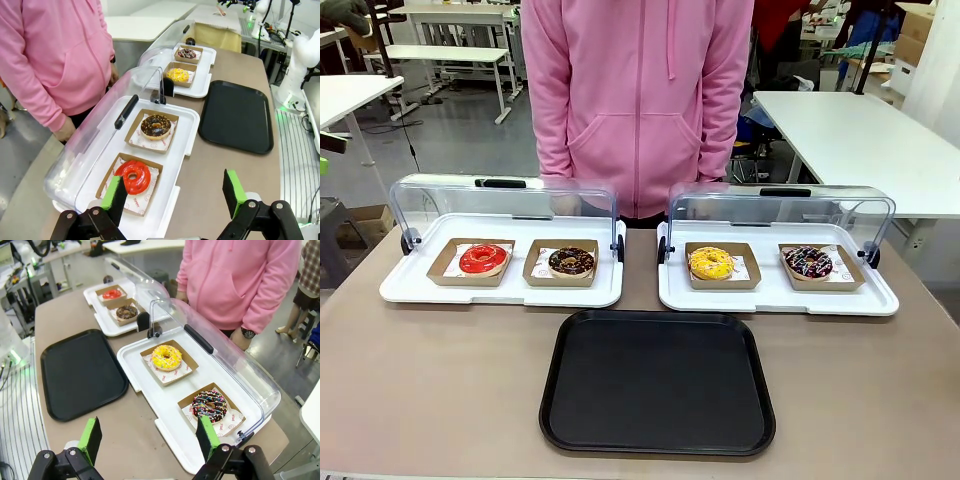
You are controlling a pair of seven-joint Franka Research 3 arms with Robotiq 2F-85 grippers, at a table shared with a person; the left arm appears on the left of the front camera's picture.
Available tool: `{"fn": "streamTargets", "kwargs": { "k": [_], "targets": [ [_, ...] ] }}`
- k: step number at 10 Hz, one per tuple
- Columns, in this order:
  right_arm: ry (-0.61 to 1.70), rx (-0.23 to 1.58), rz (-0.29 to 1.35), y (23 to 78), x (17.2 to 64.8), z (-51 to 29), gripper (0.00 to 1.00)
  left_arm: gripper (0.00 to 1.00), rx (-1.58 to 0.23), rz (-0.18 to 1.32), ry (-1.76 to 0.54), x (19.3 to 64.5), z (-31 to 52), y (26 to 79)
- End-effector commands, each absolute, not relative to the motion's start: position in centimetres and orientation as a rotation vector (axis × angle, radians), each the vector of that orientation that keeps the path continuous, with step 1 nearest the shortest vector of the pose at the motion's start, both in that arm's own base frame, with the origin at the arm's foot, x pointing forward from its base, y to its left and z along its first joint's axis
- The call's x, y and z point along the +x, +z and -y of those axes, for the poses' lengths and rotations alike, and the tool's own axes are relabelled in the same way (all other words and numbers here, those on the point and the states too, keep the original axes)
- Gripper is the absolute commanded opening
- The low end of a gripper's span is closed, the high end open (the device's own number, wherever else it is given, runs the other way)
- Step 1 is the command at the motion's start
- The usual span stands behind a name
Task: Move the first donut from the left to the tray.
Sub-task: Pick up the Paper togo box containing the Donut indicated by the person and place it on the Handle tray.
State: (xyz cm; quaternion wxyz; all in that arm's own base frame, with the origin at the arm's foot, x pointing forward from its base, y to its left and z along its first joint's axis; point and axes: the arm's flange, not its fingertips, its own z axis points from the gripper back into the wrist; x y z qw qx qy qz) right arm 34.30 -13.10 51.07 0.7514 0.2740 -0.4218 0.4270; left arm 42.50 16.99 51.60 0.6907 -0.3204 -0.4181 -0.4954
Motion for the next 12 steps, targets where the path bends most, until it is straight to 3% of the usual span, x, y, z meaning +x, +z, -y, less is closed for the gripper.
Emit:
{"fn": "streamTargets", "kwargs": {
  "k": [1, 12],
  "targets": [
    [0.951, 0.598, 0.95, 51.07, 34.59, 13.14, 1.0, 1.0, -0.727, 0.949, -1.115, 42.55, -17.08, 51.73],
    [0.951, 0.598, 0.95, 51.07, 34.59, 13.14, 1.0, 1.0, -0.727, 0.949, -1.115, 42.55, -17.08, 51.73]
  ]
}}
